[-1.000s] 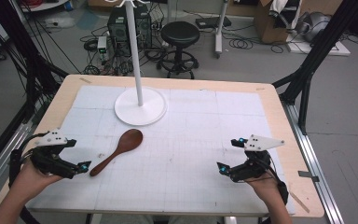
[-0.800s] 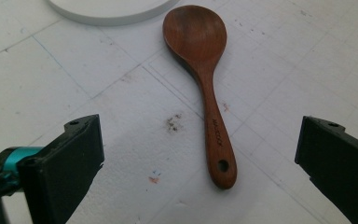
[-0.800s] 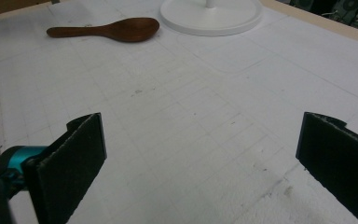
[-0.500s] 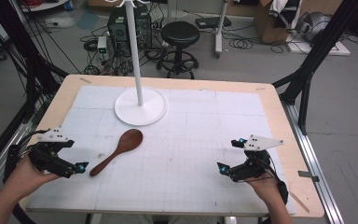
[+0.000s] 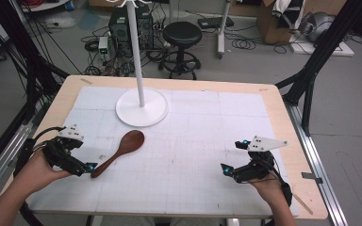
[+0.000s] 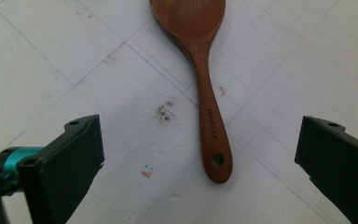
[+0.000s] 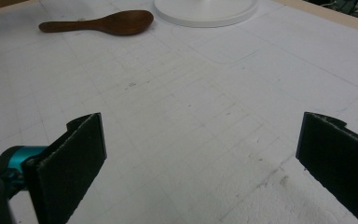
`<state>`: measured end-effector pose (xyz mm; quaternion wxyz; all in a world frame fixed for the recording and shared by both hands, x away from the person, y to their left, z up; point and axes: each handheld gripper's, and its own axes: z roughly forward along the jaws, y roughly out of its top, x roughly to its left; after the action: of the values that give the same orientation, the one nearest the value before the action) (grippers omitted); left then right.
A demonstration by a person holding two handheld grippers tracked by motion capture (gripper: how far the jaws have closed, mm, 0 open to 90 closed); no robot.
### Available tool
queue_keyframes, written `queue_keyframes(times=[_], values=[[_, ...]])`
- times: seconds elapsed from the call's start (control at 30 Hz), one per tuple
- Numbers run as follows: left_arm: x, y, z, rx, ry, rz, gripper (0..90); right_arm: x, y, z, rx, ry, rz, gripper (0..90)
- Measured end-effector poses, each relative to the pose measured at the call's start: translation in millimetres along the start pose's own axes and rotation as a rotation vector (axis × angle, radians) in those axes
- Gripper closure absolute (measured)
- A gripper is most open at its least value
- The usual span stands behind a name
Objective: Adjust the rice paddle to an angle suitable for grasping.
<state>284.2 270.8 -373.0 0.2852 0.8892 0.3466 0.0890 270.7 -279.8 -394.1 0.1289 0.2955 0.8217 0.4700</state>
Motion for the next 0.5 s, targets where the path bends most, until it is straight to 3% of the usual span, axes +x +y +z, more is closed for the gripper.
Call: queue_keyframes(times=[0.2,0.5], values=[[-1.5,9.5,10.2,0.064,-0.01,0.003,1.7,-0.5,-0.4,0.7,0.003,-0.002,0.003,0.9],[-5.0,21.1,24.8,0.123,-0.017,0.003,1.7,-1.5,-1.3,0.3,0.008,-0.003,0.011,0.9]])
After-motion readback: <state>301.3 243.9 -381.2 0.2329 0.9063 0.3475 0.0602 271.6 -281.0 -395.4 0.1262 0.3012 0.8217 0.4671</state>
